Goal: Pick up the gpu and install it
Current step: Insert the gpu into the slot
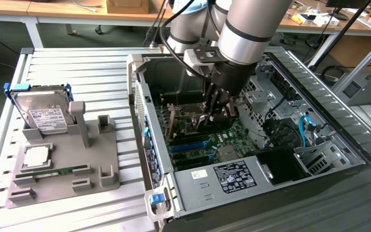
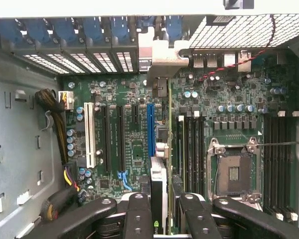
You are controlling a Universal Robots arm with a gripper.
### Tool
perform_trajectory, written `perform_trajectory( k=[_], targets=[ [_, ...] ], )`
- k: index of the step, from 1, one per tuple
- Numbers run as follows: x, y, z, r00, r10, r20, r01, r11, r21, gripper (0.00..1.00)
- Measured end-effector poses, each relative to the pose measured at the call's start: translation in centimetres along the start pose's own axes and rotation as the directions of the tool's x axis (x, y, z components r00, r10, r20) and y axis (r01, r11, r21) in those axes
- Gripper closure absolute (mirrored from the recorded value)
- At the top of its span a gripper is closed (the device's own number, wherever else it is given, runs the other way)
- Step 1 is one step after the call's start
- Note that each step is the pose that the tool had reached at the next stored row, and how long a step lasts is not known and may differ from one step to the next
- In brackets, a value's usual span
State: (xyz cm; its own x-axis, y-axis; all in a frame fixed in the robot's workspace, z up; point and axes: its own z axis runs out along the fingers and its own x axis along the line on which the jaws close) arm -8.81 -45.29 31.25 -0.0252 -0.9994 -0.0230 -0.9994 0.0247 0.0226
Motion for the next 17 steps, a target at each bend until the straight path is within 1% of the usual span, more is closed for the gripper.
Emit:
perform_trajectory(
  k=[8,17],
  targets=[
    [0.19,0.32,0.31,1.0000,0.000,0.0000,0.000,1.0000,0.0000,0.73],
    [0.68,0.52,0.60,1.0000,0.000,0.0001,0.000,1.0000,0.0001,0.73]
  ],
)
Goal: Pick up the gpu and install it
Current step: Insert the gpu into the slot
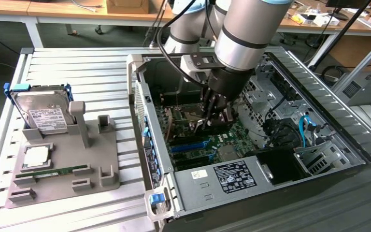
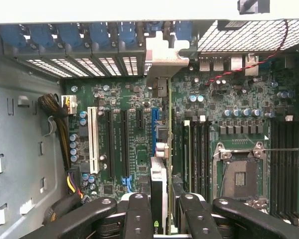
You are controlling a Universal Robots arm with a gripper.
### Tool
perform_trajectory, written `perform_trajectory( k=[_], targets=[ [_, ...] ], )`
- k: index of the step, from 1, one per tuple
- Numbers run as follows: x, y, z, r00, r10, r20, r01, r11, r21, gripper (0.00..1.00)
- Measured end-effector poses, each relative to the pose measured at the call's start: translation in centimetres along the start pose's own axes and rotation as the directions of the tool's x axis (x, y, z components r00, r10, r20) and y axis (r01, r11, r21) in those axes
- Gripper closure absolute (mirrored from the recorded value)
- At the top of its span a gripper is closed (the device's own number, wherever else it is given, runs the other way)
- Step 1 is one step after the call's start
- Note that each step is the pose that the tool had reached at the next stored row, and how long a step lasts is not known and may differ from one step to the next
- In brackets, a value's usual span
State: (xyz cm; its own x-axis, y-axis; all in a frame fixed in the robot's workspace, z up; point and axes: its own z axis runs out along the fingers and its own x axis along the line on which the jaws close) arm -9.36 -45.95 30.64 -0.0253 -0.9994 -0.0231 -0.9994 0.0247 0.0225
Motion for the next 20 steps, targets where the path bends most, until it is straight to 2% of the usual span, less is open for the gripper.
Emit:
perform_trajectory(
  k=[8,20],
  targets=[
    [0.1,0.02,0.67,1.0000,0.000,-0.0001,0.000,1.0000,0.0000,0.73],
    [0.2,0.49,1.61,1.0000,0.000,-0.0002,0.000,1.0000,-0.0001,0.73]
  ],
)
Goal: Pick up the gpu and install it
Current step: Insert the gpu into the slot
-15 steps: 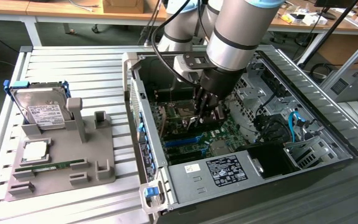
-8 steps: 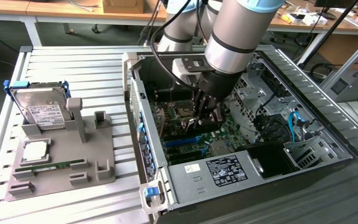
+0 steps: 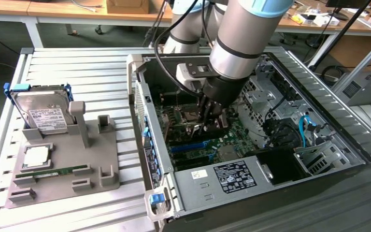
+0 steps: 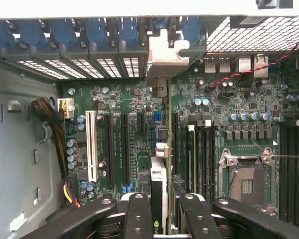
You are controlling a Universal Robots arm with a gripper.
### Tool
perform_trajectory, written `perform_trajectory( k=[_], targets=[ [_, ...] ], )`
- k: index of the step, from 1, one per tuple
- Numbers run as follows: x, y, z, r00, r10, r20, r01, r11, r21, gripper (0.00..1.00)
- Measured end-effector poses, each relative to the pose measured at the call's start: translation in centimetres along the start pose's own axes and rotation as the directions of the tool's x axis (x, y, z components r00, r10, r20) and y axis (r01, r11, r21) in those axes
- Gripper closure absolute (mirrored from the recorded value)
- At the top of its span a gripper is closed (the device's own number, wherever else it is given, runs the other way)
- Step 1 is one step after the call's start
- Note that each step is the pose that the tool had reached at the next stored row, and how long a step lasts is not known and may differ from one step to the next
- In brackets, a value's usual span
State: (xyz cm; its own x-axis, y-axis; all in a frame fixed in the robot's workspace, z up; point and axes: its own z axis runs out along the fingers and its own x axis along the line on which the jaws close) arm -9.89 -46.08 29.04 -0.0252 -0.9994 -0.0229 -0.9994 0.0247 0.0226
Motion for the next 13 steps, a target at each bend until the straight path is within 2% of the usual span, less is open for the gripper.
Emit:
perform_trajectory(
  k=[13],
  targets=[
    [0.18,0.59,0.94,1.0000,0.000,0.0001,0.000,1.0000,0.0001,0.73]
  ],
)
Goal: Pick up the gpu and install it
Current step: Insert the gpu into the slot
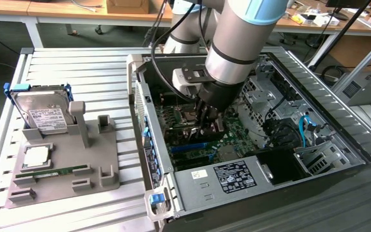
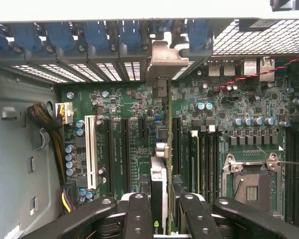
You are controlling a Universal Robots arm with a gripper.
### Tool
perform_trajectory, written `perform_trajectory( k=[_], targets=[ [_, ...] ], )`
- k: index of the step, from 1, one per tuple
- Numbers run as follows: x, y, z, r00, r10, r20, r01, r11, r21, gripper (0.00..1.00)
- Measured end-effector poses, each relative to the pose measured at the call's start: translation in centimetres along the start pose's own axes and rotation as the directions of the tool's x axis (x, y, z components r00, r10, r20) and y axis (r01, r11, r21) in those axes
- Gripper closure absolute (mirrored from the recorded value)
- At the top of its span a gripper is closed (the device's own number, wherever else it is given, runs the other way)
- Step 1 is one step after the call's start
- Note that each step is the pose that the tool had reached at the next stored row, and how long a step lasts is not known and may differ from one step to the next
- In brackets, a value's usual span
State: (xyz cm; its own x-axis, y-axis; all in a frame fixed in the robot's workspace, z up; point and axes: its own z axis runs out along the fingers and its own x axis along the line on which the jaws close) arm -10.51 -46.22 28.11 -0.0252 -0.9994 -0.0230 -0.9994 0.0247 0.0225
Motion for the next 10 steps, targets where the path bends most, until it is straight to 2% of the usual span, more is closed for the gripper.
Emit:
perform_trajectory(
  k=[10],
  targets=[
    [0.12,0.35,0.65,1.0000,0.000,0.0000,0.000,1.0000,0.0000,0.73]
  ],
)
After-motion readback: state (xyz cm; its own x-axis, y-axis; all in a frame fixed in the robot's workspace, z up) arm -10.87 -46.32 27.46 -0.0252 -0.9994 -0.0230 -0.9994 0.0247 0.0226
